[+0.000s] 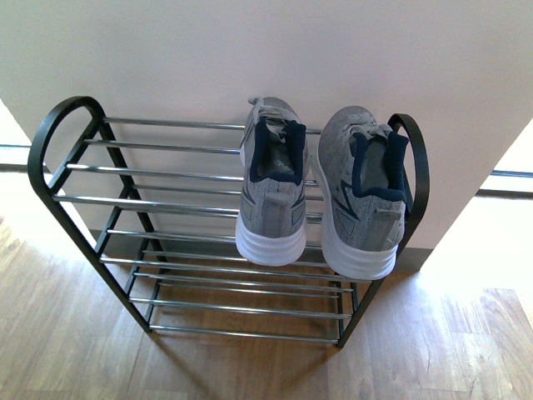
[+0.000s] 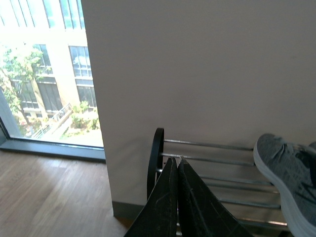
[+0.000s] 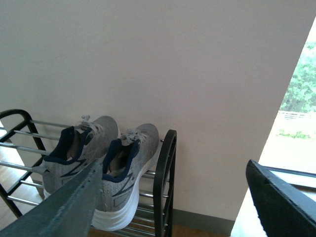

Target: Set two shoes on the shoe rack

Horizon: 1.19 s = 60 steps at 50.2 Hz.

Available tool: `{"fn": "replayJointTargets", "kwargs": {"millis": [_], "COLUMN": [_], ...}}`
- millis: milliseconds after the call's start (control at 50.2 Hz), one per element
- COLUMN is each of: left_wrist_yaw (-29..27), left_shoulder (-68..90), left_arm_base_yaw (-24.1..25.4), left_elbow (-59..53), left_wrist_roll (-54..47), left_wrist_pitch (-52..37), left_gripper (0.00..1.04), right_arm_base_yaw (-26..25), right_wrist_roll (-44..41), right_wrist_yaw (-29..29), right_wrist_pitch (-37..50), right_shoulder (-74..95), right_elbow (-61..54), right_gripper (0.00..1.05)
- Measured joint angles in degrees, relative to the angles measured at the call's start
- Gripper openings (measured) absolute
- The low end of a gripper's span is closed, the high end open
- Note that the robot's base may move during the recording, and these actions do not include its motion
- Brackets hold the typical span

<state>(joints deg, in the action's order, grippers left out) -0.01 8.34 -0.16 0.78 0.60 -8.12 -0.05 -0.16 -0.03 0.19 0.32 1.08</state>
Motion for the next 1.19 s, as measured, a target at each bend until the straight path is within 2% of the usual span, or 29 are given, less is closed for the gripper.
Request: {"fn": "replayJointTargets", "kwargs": {"millis": [80, 418, 657, 717, 876, 995, 1035, 1194], "left_wrist_yaw": [0.0, 0.0, 0.0, 0.0, 0.0, 0.0, 0.0, -0.1], "left_shoulder": [-4.6, -7.4, -7.4, -7.4, -7.4, -7.4, -7.4, -7.4], "left_arm_base_yaw": [0.0, 0.0, 0.0, 0.0, 0.0, 0.0, 0.0, 0.0], "left_elbow": [0.0, 0.0, 0.0, 0.0, 0.0, 0.0, 0.0, 0.0], "left_wrist_roll": [0.0, 0.0, 0.0, 0.0, 0.0, 0.0, 0.0, -0.1], "left_wrist_pitch": [6.4, 8.1, 8.1, 8.1, 8.1, 8.2, 8.2, 8.1], "left_gripper": [0.01, 0.03, 0.37, 0.51, 0.72, 0.93, 0.97, 0.95], "right_arm_base_yaw": [0.0, 0.0, 0.0, 0.0, 0.0, 0.0, 0.0, 0.0], "right_wrist_roll": [0.1, 0.1, 0.1, 0.1, 0.1, 0.1, 0.1, 0.1], "right_wrist_yaw": [0.0, 0.0, 0.0, 0.0, 0.0, 0.0, 0.0, 0.0], "right_wrist_pitch": [0.0, 0.0, 0.0, 0.0, 0.0, 0.0, 0.0, 0.0], "right_shoulder": [0.0, 0.0, 0.0, 0.0, 0.0, 0.0, 0.0, 0.0], "right_elbow": [0.0, 0.0, 0.0, 0.0, 0.0, 0.0, 0.0, 0.0], "right_gripper": [0.97, 0.95, 0.96, 0.95, 0.96, 0.95, 0.95, 0.95]}}
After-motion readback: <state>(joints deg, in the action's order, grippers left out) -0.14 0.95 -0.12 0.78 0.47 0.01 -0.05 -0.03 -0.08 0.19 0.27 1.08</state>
